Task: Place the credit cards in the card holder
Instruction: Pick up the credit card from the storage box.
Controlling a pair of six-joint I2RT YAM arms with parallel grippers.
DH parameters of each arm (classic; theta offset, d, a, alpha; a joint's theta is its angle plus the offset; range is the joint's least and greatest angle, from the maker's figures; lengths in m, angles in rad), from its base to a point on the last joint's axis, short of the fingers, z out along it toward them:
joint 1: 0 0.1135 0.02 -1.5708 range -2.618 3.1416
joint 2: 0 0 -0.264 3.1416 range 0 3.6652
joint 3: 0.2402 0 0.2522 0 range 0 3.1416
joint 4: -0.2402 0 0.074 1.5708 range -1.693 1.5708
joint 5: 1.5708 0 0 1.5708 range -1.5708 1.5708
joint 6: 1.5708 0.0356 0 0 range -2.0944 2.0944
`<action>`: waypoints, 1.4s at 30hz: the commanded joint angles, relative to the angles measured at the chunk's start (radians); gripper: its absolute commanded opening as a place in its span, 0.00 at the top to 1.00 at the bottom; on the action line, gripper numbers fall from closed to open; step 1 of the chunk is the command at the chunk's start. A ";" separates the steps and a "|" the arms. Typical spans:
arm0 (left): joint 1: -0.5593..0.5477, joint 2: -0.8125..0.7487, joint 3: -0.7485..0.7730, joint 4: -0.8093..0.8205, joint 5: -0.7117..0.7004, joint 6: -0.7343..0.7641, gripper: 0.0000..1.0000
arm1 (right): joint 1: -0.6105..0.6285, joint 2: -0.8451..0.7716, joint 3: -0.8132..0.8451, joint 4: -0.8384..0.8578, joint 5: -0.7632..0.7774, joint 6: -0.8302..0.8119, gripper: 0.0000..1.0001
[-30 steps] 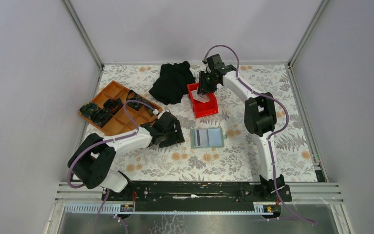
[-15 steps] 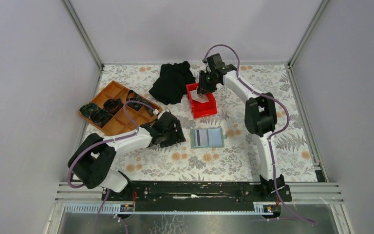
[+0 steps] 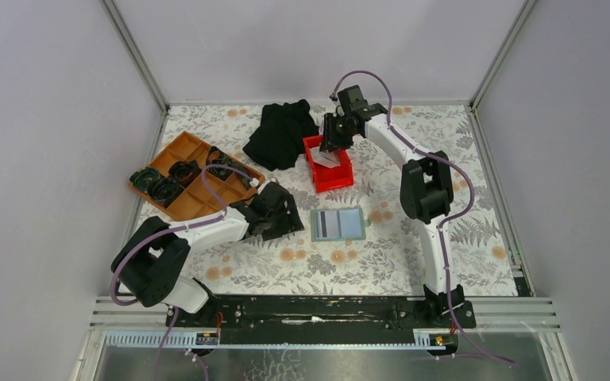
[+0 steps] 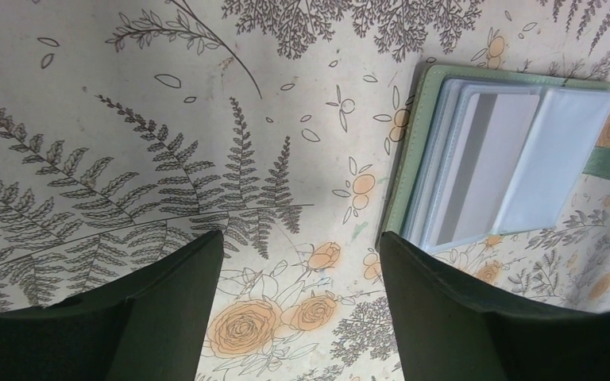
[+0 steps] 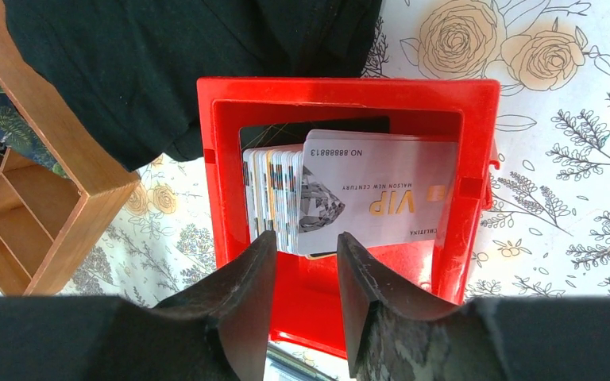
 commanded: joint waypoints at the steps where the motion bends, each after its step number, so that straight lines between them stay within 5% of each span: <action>1: -0.015 0.032 -0.034 0.019 0.009 -0.023 0.21 | 0.005 -0.059 0.008 -0.011 -0.023 -0.005 0.59; 25: -0.045 0.019 -0.060 0.032 0.000 -0.059 0.21 | 0.016 0.028 0.079 -0.051 -0.030 -0.002 0.60; 42: -0.058 -0.012 -0.093 0.040 -0.004 -0.082 0.21 | 0.032 0.001 0.080 -0.054 -0.014 0.001 0.81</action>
